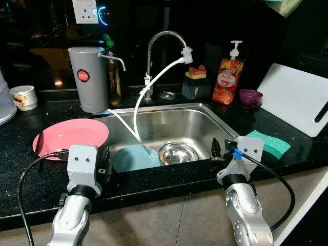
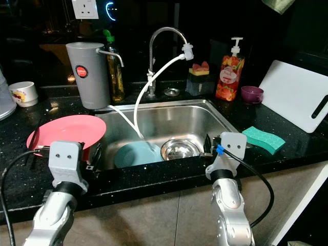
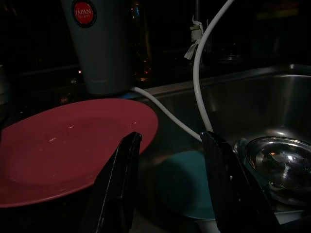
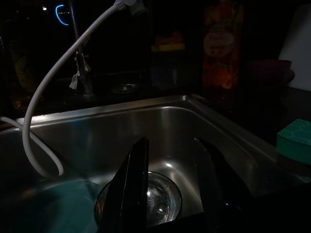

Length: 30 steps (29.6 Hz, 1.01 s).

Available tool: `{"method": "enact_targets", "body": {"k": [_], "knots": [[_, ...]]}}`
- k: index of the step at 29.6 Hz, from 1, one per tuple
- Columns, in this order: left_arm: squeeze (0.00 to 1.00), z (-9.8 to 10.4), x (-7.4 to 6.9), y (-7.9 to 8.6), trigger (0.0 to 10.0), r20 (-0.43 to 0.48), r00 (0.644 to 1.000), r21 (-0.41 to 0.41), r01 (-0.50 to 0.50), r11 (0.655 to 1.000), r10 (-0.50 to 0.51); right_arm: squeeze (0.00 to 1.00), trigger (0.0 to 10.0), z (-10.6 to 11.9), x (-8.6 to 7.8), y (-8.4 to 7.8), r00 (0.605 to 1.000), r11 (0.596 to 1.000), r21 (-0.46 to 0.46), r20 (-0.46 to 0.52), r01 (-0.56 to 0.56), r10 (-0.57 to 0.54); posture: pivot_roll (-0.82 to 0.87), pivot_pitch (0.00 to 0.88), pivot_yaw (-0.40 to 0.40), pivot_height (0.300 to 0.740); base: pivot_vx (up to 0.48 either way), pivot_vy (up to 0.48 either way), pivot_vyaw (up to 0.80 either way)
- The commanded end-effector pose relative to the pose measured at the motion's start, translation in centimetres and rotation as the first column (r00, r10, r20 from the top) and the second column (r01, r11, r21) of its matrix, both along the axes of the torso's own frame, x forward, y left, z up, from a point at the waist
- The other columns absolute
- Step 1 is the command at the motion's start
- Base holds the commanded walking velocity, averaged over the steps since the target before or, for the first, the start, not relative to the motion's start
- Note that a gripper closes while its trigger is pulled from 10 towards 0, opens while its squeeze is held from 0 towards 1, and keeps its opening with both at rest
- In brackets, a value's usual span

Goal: Kitchen organization

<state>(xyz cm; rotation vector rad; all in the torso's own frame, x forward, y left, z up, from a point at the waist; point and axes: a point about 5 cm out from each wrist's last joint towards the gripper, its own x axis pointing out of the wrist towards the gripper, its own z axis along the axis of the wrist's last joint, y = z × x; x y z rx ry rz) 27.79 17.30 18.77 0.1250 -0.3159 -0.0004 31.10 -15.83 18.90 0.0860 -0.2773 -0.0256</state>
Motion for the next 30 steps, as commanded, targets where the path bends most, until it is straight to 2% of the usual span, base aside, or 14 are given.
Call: {"method": "enact_targets", "body": {"k": [1,30], "knots": [[0.0,-0.47,0.16,0.17,10.0,-0.02,1.0,0.014,-0.003,1.0,0.004,0.0,10.0,-0.25,-0.02,-0.01,1.0,1.0,0.007,-0.006,0.003,-0.003,0.11,0.024,-0.038,0.74,0.0,0.0,0.0],[0.0,-0.42,0.23,0.17,10.0,-0.017,1.0,0.014,-0.003,1.0,0.003,0.0,10.0,-0.27,-0.05,0.01,1.0,1.0,0.009,-0.006,0.004,-0.004,0.11,0.029,-0.037,0.74,0.0,0.0,0.0]]}}
